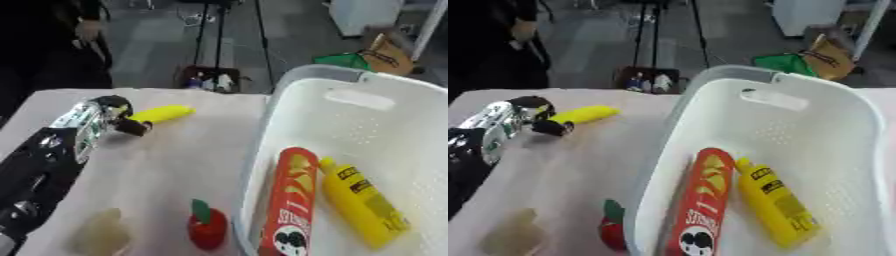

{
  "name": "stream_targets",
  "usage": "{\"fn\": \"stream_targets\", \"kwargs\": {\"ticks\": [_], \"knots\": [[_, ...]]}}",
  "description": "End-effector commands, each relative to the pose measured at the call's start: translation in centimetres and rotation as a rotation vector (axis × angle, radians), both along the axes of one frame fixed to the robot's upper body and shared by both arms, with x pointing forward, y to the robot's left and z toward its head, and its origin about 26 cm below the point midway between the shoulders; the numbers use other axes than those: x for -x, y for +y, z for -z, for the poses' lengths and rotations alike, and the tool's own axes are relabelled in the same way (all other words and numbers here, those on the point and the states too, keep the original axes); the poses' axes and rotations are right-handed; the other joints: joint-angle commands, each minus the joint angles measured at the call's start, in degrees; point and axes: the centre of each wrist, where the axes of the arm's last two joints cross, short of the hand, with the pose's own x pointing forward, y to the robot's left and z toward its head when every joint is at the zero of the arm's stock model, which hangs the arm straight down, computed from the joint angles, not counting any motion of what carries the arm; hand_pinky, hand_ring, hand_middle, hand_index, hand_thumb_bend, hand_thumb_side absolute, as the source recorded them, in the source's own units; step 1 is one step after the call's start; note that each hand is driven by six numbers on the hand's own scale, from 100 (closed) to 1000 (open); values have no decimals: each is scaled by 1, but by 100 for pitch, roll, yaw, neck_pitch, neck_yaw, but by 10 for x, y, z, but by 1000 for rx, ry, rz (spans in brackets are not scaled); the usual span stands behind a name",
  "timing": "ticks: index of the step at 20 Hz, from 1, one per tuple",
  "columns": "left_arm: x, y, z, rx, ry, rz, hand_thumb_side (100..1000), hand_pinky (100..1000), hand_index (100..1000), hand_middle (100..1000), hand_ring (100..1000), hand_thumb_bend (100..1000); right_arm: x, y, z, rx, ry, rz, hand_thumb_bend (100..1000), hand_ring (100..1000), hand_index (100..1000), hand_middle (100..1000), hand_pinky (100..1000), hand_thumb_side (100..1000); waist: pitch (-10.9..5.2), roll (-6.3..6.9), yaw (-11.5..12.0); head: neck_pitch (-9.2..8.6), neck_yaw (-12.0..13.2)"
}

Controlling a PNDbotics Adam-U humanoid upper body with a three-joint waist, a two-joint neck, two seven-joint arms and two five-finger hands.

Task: Pick up objects on the table and place them in the box.

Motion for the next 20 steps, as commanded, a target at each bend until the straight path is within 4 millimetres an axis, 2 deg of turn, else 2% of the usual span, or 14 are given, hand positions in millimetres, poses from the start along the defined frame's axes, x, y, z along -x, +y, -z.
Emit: {"fn": "stream_targets", "kwargs": {"ticks": [1,2,3,4,20], "knots": [[6,11,-22,-11,-62,-27,748,718,655,556,682,196,3,-3,-9,22,-32,3,100,546,671,524,767,728,-153,-5,9,-60,6],[7,11,-24,-15,-78,-34,748,714,646,549,678,195,3,-3,-9,22,-32,3,100,547,671,524,767,729,-155,-7,10,-64,5],[7,11,-25,-18,-91,-39,786,711,640,546,675,133,3,-3,-9,22,-32,3,100,547,671,524,768,735,-155,-8,10,-67,5],[9,11,-27,-24,-111,-44,751,705,632,543,671,188,3,-3,-9,22,-32,3,100,547,671,524,768,729,-157,-9,11,-70,5],[26,6,-53,-6,-284,-47,763,666,593,502,626,199,3,-4,-9,22,-32,6,100,550,671,525,770,726,-171,-24,14,-74,15]]}}
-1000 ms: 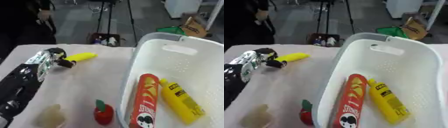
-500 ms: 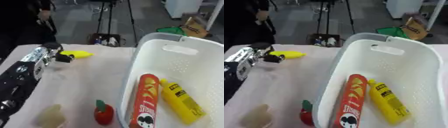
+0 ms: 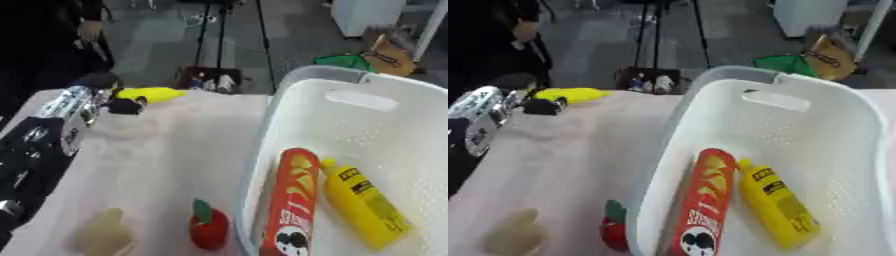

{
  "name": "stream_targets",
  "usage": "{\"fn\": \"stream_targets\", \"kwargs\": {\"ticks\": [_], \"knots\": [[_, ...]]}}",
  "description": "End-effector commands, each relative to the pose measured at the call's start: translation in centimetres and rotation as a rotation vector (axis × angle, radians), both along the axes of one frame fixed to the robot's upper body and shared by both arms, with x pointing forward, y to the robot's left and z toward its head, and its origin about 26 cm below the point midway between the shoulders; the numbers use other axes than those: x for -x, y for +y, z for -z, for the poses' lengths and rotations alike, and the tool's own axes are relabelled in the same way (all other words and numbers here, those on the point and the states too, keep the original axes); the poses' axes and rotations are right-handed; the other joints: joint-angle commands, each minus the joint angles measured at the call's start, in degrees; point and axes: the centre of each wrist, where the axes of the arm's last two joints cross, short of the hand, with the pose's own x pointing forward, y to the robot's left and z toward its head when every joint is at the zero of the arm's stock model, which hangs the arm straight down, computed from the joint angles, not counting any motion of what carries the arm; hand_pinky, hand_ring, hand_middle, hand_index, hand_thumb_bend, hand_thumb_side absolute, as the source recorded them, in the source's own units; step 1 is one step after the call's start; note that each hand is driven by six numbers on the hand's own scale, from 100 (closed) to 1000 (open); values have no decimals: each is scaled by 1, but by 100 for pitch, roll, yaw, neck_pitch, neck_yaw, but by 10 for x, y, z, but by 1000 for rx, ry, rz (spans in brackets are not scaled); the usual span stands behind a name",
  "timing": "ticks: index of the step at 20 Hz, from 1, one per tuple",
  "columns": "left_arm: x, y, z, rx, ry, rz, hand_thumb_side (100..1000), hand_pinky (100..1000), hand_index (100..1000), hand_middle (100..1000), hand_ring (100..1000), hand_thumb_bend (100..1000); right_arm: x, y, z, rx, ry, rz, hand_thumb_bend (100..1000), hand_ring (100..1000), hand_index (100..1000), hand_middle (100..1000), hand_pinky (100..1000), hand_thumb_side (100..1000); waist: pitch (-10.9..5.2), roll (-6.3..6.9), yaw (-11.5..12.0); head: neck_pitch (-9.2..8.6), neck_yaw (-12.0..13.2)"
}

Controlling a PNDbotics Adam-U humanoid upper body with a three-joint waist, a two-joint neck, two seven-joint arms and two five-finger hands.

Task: Pick up objects on the table and place them in the box.

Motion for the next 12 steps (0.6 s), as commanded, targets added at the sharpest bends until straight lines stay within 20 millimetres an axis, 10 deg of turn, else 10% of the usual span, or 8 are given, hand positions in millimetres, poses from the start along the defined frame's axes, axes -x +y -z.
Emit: {"fn": "stream_targets", "kwargs": {"ticks": [1,12], "knots": [[9,8,-25,-6,-76,-10,763,666,593,502,626,199,3,-3,-9,24,-31,2,100,550,671,525,770,726,-166,-17,-4,-67,12],[25,2,-48,-23,-142,25,772,662,584,488,619,195,4,-5,-9,29,-29,6,100,551,670,525,768,725,-221,-20,35,-51,1]]}}
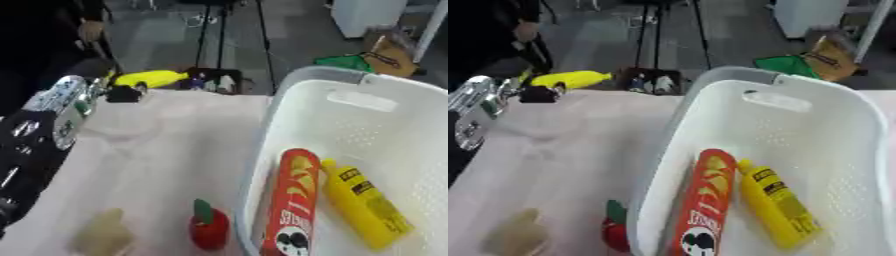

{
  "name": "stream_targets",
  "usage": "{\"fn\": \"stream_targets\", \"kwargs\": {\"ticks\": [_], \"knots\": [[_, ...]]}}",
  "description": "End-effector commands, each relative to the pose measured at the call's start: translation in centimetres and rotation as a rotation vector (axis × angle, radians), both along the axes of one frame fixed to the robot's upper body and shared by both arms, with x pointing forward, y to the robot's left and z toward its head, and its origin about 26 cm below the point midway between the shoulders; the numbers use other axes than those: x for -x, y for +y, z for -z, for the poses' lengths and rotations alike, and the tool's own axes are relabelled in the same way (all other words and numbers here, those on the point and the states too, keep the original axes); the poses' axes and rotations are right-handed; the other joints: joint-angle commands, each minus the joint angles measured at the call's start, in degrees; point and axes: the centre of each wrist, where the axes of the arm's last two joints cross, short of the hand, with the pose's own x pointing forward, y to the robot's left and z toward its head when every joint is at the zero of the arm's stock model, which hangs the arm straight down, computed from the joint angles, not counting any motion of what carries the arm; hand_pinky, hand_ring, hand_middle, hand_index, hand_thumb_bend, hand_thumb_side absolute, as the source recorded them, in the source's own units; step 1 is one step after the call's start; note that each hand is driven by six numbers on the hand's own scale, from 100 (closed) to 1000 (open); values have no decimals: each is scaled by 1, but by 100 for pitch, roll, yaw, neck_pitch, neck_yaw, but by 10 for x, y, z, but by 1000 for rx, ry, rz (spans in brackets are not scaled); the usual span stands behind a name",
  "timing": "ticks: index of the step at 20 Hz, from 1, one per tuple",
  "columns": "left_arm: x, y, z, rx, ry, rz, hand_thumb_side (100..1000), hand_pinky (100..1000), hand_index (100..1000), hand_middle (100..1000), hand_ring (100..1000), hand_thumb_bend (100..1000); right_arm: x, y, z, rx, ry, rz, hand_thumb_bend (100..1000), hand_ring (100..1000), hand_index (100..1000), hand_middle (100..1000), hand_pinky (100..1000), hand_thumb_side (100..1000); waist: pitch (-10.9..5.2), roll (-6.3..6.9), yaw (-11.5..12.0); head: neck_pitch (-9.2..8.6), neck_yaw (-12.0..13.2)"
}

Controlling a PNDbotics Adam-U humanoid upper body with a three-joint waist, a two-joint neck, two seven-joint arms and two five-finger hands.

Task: Pick up objects on the table and place them in the box.

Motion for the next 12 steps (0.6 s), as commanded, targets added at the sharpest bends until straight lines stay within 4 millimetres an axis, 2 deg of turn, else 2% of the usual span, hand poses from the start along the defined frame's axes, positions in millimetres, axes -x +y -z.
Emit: {"fn": "stream_targets", "kwargs": {"ticks": [1,12], "knots": [[12,6,-25,-21,-58,-6,772,662,584,488,619,195,4,-4,-9,28,-30,5,100,551,670,525,768,725,-178,-6,11,-51,0],[47,-12,-64,-61,-138,105,780,658,574,472,612,189,5,-7,-9,36,-22,15,100,552,670,526,768,724,-274,18,103,7,-40]]}}
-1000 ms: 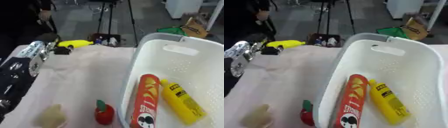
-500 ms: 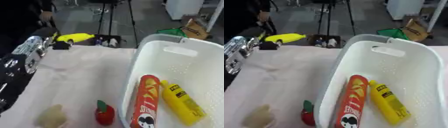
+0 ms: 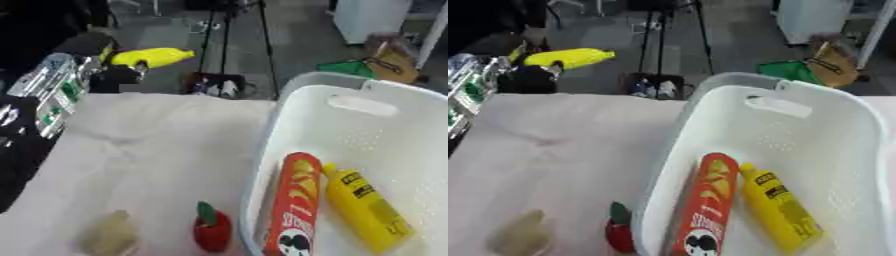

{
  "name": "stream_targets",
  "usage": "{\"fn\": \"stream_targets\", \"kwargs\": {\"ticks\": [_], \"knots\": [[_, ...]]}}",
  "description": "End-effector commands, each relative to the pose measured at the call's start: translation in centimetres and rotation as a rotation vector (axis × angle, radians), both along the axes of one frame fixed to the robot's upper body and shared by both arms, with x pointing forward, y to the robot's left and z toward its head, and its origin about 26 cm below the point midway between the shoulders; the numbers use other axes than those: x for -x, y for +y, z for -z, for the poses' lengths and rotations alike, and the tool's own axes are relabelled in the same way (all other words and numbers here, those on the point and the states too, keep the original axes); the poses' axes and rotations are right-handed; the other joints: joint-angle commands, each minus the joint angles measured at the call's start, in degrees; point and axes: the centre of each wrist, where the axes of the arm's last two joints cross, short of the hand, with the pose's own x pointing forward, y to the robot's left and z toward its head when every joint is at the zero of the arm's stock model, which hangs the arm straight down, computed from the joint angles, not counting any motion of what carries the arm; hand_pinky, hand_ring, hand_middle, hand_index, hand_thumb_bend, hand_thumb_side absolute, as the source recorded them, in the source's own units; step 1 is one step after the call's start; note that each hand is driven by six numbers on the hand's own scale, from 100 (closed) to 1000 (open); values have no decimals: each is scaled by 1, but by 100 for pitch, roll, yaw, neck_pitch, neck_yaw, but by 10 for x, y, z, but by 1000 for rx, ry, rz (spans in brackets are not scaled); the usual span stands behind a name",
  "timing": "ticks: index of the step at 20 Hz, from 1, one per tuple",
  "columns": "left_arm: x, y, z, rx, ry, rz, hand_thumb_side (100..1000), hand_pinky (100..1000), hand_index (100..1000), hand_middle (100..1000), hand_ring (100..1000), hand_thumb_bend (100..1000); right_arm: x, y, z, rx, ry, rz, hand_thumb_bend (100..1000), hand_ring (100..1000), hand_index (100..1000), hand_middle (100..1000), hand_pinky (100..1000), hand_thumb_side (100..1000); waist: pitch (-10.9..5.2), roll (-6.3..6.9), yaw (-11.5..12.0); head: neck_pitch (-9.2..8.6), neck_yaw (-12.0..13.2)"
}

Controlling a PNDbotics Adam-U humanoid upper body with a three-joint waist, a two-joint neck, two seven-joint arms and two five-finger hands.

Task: Pick up objects on the table and place them in the box.

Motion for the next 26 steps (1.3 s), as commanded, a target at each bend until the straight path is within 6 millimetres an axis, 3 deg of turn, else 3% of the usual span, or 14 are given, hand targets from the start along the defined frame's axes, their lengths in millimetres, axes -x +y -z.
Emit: {"fn": "stream_targets", "kwargs": {"ticks": [1,8,19,26], "knots": [[19,1,-25,-26,-56,20,780,658,574,472,612,189,4,-4,-10,32,-28,6,100,552,670,526,768,724,-150,-2,12,5,-13],[50,-26,-43,-73,-106,147,781,659,572,466,612,190,4,-5,-10,34,-24,9,100,553,670,526,768,723,-208,10,47,35,-8],[103,-94,-70,-97,-178,449,775,649,563,449,603,208,4,-5,-9,38,-17,3,100,554,670,527,774,725,-337,24,75,80,66],[118,-122,-75,-84,-189,570,771,644,560,443,600,214,4,-4,-9,39,-16,-1,100,555,670,527,774,726,-356,32,41,73,94]]}}
